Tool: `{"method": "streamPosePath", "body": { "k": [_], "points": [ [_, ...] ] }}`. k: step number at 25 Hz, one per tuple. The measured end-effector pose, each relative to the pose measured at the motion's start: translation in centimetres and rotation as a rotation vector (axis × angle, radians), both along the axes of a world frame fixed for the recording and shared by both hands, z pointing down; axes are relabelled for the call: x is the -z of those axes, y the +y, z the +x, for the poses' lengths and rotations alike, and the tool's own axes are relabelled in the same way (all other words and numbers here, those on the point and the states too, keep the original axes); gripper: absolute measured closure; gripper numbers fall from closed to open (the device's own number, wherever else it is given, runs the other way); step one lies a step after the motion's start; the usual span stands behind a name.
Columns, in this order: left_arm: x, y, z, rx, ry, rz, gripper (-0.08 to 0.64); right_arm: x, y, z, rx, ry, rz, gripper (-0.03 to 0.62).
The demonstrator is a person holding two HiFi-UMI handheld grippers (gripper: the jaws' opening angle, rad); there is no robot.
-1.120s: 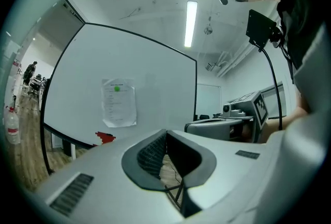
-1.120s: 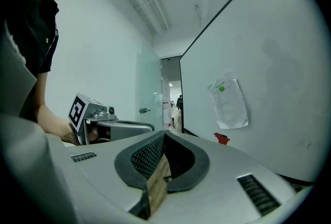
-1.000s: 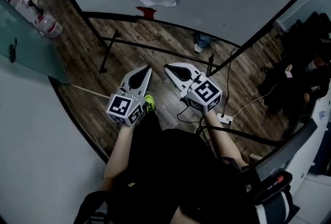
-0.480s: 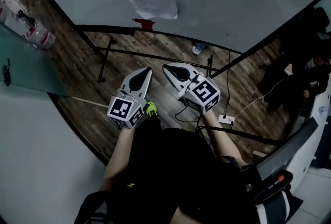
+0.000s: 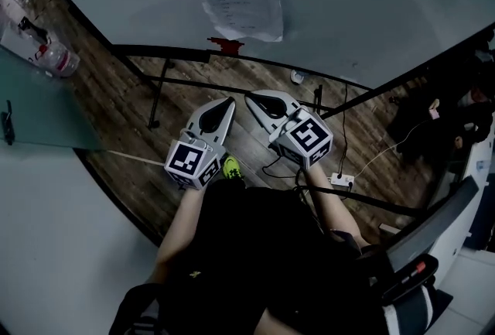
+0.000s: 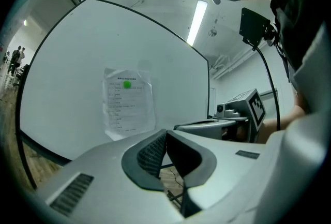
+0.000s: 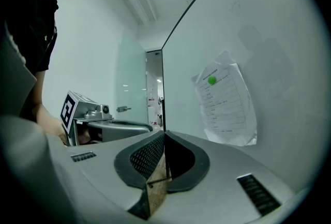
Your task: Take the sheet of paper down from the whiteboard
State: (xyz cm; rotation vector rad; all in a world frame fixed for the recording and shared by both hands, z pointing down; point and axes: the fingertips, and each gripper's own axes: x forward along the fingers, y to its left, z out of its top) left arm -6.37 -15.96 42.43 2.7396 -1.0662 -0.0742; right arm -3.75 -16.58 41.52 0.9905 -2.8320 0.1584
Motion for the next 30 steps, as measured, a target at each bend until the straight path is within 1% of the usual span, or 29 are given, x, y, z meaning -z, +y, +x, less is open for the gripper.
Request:
{"method": "streamPosePath", "body": {
  "k": [6, 12, 17, 22, 27, 30],
  "points": [
    [0.3, -2.9, -1.1, -0.027, -0.001, 0.015, 0.532, 0.5, -2.7, -1.1, -0.032, 0.001, 0.019, 0.586],
    [0.7, -4.7, -1.3, -0.050, 0.005, 0.030, 0.532, 0.5, -4.4, -1.7, -0.049, 0.017, 0.031, 0.583],
    [2.2, -6.0, -1.4, -0.062, -0.008, 0.072, 0.532, 1.6, -5.6, -2.0, -0.064, 0.034, 0.066, 0.580],
    [3.0, -7.1, -1.5, -0.063, -0.010, 0.095, 0.532, 2.9, -6.6, -1.9, -0.080, 0.039, 0.097, 0.574],
    [3.8, -8.5, -1.5, -0.059, -0.027, 0.117, 0.532, 3.7, -7.9, -1.6, -0.090, 0.041, 0.115, 0.572],
    [4.8, -9.5, -1.5, -0.044, -0.060, 0.149, 0.532, 4.4, -8.9, -1.2, -0.100, 0.033, 0.127, 0.569]
  ]
}}
